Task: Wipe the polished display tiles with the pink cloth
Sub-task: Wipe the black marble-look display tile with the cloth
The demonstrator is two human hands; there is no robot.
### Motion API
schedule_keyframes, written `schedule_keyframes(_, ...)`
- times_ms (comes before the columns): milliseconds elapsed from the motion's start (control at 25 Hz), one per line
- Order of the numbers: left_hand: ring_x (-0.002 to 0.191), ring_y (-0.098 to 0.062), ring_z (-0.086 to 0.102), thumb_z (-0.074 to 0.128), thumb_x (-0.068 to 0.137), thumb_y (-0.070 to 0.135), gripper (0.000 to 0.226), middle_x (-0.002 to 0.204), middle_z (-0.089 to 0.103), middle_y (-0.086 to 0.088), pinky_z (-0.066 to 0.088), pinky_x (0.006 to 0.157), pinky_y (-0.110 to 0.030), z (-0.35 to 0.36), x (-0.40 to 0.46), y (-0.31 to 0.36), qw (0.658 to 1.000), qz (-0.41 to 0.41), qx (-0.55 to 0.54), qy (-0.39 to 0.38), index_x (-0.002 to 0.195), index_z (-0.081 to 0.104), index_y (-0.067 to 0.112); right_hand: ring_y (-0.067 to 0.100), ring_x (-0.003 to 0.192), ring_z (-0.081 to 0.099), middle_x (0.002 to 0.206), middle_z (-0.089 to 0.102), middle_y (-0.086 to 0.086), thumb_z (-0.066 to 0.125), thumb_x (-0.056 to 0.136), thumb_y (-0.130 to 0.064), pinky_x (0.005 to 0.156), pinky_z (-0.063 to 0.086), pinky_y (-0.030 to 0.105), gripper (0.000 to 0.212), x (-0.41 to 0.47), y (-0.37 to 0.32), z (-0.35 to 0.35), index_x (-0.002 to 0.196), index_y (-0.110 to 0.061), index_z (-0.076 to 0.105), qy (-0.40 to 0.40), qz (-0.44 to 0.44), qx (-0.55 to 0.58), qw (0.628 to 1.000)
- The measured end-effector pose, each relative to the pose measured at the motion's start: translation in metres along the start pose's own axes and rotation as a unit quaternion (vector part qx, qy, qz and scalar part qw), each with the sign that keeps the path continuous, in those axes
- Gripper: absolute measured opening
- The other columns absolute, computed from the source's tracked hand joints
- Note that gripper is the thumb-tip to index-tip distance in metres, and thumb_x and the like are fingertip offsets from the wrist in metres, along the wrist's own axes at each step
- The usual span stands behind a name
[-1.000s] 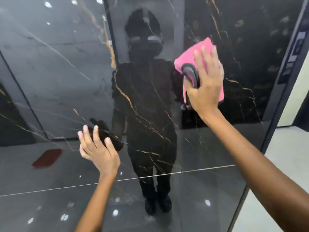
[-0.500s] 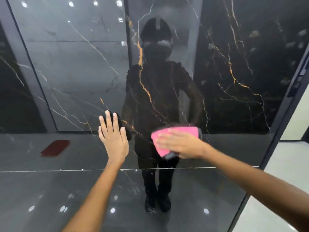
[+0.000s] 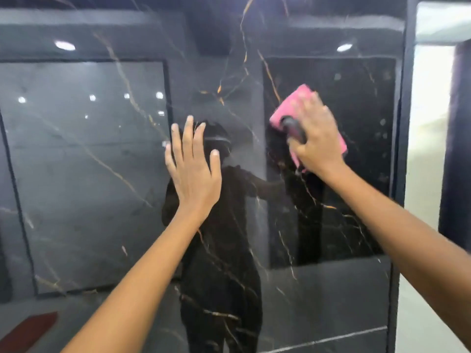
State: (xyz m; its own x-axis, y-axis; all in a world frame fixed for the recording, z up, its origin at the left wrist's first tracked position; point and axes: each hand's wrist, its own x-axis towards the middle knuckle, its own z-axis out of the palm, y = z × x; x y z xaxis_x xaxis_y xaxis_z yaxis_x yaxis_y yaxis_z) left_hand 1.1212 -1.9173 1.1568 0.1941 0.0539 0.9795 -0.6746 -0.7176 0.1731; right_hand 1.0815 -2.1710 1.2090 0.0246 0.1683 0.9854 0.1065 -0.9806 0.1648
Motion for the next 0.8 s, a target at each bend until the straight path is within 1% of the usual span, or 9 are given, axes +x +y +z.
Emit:
schedule_keyframes(120, 0.150, -0.026, 0.007, 0.039, 0.097, 0.030, 0.054, 0.162, 0.017, 0.000, 0.005, 0.119, -0.045, 0.009, 0.078, 0.033, 0.998, 0.060, 0.023, 0.007, 0.150, 0.033, 0.019, 0.040, 0.130, 0.040, 0.146, 0.038, 0.020, 0.055, 0.082, -0.024, 0.110, 0.030, 0.041, 0.060, 0.057, 0.005, -0.014, 0.140, -0.012, 0.042, 0.111, 0.375, 0.090, 0.916)
schedule_keyframes(160, 0.151, -0.026, 0.006, 0.038, 0.098, 0.030, 0.054, 0.163, 0.015, 0.000, 0.005, 0.120, -0.045, 0.012, 0.102, 0.042, 0.997, 0.073, 0.033, 0.004, 0.151, 0.031, 0.020, 0.040, 0.129, 0.040, 0.145, 0.039, 0.021, 0.052, 0.081, -0.027, 0.109, 0.032, 0.045, 0.060, 0.063, -0.010, -0.010, 0.139, -0.018, 0.042, 0.120, 0.372, 0.114, 0.914)
schedule_keyframes(240, 0.151, -0.026, 0.004, 0.038, 0.099, 0.031, 0.055, 0.164, 0.011, 0.001, 0.005, 0.120, -0.044, 0.018, 0.146, 0.056, 0.994, 0.089, 0.060, -0.006, 0.153, 0.027, 0.022, 0.036, 0.133, 0.038, 0.145, 0.042, 0.021, 0.050, 0.078, -0.028, 0.109, 0.032, 0.048, 0.061, 0.048, -0.036, 0.009, 0.138, -0.018, 0.048, 0.032, 0.088, 0.080, 0.992)
schedule_keyframes(360, 0.151, -0.027, 0.002, 0.035, 0.101, 0.032, 0.055, 0.164, 0.009, 0.001, 0.005, 0.120, -0.045, 0.022, 0.194, 0.055, 0.991, 0.096, 0.098, -0.003, 0.154, 0.024, 0.023, 0.027, 0.139, 0.034, 0.148, 0.041, 0.012, 0.053, 0.079, -0.022, 0.117, 0.023, 0.039, 0.061, 0.046, 0.002, 0.005, 0.139, -0.011, 0.049, -0.081, -0.246, -0.017, 0.966)
schedule_keyframes(480, 0.150, -0.027, -0.001, 0.031, 0.103, 0.035, 0.054, 0.164, 0.008, 0.000, 0.003, 0.120, -0.046, 0.027, 0.212, 0.042, 0.989, 0.088, 0.115, 0.001, 0.155, 0.022, 0.023, 0.023, 0.116, 0.054, 0.123, 0.059, 0.000, 0.046, 0.070, -0.023, 0.102, 0.041, 0.039, 0.044, 0.105, 0.093, -0.033, 0.112, -0.022, 0.061, 0.040, 0.130, 0.022, 0.990)
schedule_keyframes(560, 0.150, -0.026, -0.002, 0.029, 0.103, 0.036, 0.054, 0.164, 0.007, 0.001, 0.001, 0.120, -0.045, 0.031, 0.211, 0.039, 0.986, 0.094, 0.134, 0.016, 0.155, 0.021, 0.024, 0.033, 0.105, 0.056, 0.108, 0.059, 0.008, 0.045, 0.073, -0.031, 0.089, 0.045, 0.040, 0.033, 0.145, 0.098, -0.042, 0.101, -0.019, 0.058, 0.100, 0.374, 0.047, 0.921)
schedule_keyframes(600, 0.150, -0.025, -0.002, 0.028, 0.103, 0.037, 0.054, 0.164, 0.007, 0.001, 0.000, 0.120, -0.044, 0.033, 0.211, 0.039, 0.986, 0.096, 0.137, 0.022, 0.155, 0.020, 0.025, 0.035, 0.105, 0.055, 0.108, 0.057, 0.010, 0.047, 0.074, -0.028, 0.088, 0.043, 0.040, 0.029, 0.160, 0.074, -0.029, 0.099, -0.020, 0.060, 0.111, 0.355, 0.041, 0.927)
schedule_keyframes(680, 0.150, -0.025, -0.001, 0.028, 0.104, 0.037, 0.053, 0.164, 0.008, 0.001, -0.001, 0.119, -0.043, 0.034, 0.211, 0.038, 0.985, 0.099, 0.139, 0.028, 0.155, 0.021, 0.025, 0.034, 0.118, 0.051, 0.122, 0.058, 0.013, 0.049, 0.072, -0.021, 0.098, 0.038, 0.039, 0.043, 0.168, 0.010, 0.010, 0.112, -0.020, 0.064, 0.065, 0.091, 0.051, 0.992)
schedule_keyframes(800, 0.150, -0.027, 0.003, 0.031, 0.103, 0.037, 0.053, 0.164, 0.011, -0.001, 0.002, 0.119, -0.045, 0.033, 0.211, 0.035, 0.983, 0.107, 0.145, 0.037, 0.154, 0.023, 0.024, 0.023, 0.136, 0.037, 0.144, 0.046, 0.017, 0.047, 0.073, -0.024, 0.117, 0.018, 0.028, 0.063, 0.164, 0.008, 0.019, 0.135, -0.013, 0.054, -0.037, -0.152, 0.021, 0.987)
